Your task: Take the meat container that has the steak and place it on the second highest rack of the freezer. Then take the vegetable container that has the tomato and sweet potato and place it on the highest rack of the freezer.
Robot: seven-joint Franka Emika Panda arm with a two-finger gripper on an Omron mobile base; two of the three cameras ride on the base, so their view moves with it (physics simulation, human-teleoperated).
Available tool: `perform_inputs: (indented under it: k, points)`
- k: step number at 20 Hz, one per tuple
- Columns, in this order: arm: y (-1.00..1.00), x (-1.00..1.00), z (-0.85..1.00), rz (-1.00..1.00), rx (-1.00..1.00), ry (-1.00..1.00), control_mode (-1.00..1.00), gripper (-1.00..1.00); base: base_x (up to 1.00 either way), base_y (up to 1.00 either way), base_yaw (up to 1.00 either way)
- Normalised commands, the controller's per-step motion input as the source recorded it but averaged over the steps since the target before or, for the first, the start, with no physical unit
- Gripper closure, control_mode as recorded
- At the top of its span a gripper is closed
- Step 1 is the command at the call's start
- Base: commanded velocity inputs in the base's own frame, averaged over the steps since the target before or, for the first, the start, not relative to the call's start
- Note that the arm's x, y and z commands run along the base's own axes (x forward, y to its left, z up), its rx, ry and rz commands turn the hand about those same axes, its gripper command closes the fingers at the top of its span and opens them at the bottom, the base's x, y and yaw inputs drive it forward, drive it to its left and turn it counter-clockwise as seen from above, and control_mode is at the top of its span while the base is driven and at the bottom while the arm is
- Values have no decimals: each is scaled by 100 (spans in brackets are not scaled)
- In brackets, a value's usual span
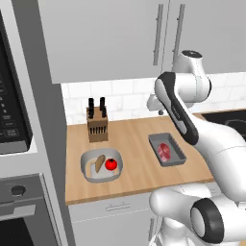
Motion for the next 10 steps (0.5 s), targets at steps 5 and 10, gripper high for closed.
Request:
perform_inputs:
  k: [5,10]
  points:
    - [-3,-14,-18,-36,7,1,-100,-100,0,0,0]
    - [-32,-19,-34,-77,12,12,-100,-100,0,0,0]
